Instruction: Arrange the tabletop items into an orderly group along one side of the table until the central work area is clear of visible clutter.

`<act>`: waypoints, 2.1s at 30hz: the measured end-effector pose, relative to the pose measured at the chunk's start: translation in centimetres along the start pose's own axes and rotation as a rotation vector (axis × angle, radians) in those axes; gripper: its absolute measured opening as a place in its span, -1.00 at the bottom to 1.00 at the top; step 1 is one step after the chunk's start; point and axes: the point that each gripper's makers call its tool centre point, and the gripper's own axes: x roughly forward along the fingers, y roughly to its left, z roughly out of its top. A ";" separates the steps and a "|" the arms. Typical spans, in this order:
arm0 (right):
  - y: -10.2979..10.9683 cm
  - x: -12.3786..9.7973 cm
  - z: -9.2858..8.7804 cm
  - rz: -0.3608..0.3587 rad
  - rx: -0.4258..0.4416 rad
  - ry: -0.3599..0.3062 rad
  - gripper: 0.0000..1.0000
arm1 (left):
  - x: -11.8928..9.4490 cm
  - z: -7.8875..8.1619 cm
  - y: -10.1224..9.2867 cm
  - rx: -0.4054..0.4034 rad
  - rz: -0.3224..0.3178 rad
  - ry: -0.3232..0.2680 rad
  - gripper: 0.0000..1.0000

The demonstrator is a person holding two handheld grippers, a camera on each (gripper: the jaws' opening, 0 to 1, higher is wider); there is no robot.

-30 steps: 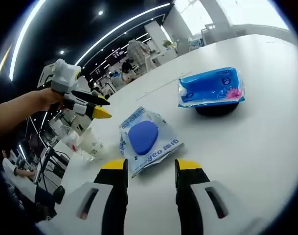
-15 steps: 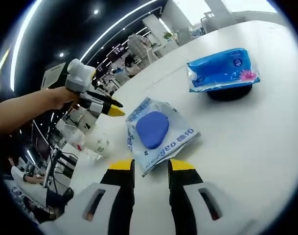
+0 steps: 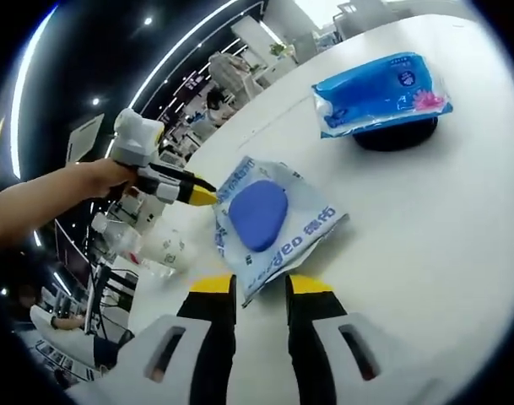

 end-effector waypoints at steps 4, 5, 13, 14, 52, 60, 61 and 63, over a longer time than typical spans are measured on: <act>0.0 0.1 -0.1 0.000 0.008 0.003 -0.61 | 0.5 0.0 -0.1 -0.006 -0.022 0.000 -0.57; 0.0 0.1 0.0 0.000 0.010 0.002 -0.62 | 0.6 0.0 0.0 -0.013 -0.024 0.000 -0.57; 0.1 0.5 0.0 0.006 0.023 0.010 -0.68 | 0.9 0.2 -0.2 -0.038 -0.054 -0.012 -0.60; 0.0 0.6 0.0 0.005 0.022 0.011 -0.69 | 0.9 0.2 -0.3 -0.048 -0.066 -0.017 -0.60; -0.6 0.1 1.7 0.008 -0.040 0.027 -1.00 | -0.5 0.4 -1.9 -0.038 -0.043 0.070 -1.00; -1.2 -0.3 2.2 0.004 -0.030 0.031 -1.00 | -1.5 0.1 -2.4 -0.066 -0.036 0.084 -1.00; -1.2 -0.3 2.2 0.004 -0.029 0.033 -1.00 | -1.7 0.1 -2.4 -0.066 -0.034 0.084 -1.00; -1.4 -0.5 2.4 0.003 -0.026 0.031 -1.00 | -2.2 0.4 -2.6 -0.061 -0.027 0.077 -1.00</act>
